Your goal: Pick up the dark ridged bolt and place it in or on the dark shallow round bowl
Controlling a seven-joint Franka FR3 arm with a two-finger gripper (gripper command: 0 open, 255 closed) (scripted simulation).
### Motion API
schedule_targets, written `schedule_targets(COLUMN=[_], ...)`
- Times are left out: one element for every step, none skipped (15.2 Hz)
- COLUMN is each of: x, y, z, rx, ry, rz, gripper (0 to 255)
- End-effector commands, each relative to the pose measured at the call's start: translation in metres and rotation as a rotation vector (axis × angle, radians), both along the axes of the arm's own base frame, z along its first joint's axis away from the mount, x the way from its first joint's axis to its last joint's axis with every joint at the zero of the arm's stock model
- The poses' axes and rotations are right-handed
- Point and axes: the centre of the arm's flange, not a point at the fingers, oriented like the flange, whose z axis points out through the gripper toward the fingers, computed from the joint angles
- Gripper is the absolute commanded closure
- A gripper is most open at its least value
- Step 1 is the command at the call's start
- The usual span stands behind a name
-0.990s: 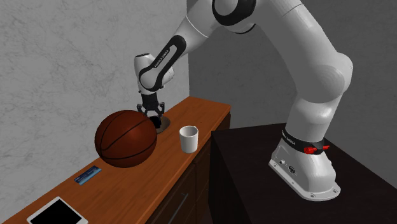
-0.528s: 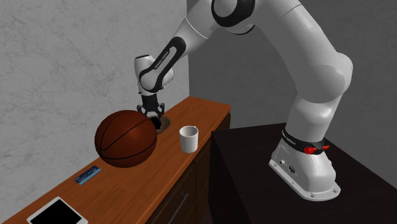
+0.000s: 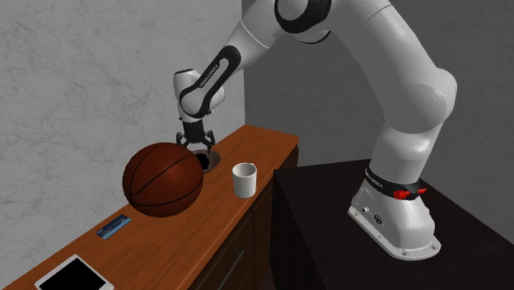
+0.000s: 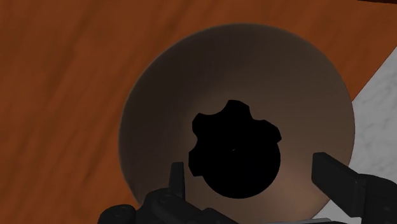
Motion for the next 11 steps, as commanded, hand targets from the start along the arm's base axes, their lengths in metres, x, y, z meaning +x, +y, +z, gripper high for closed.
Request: schedule_targets(x=[0.000,0.000,-0.001,-0.001,-0.001,-0.001,-0.001,-0.001,-0.001,-0.001,-0.001], y=[0.000,0.000,0.000,0.000,0.000,0.000,0.000,0.000,0.000,0.000,0.000], z=[0.020,0.033,0.044,0.044,0.044,0.044,0.044,0.044,0.044,0.044,0.044], rx=[0.000,0.000,0.000,0.000,0.000,0.000,0.000,0.000,0.000,0.000,0.000], ry=[0.000,0.000,0.000,0.000,0.000,0.000,0.000,0.000,0.000,0.000,0.000], rz=[0.000,0.000,0.000,0.000,0.000,0.000,0.000,0.000,0.000,0.000,0.000], gripper=[0,0,0,0,0,0,0,0,0,0,0])
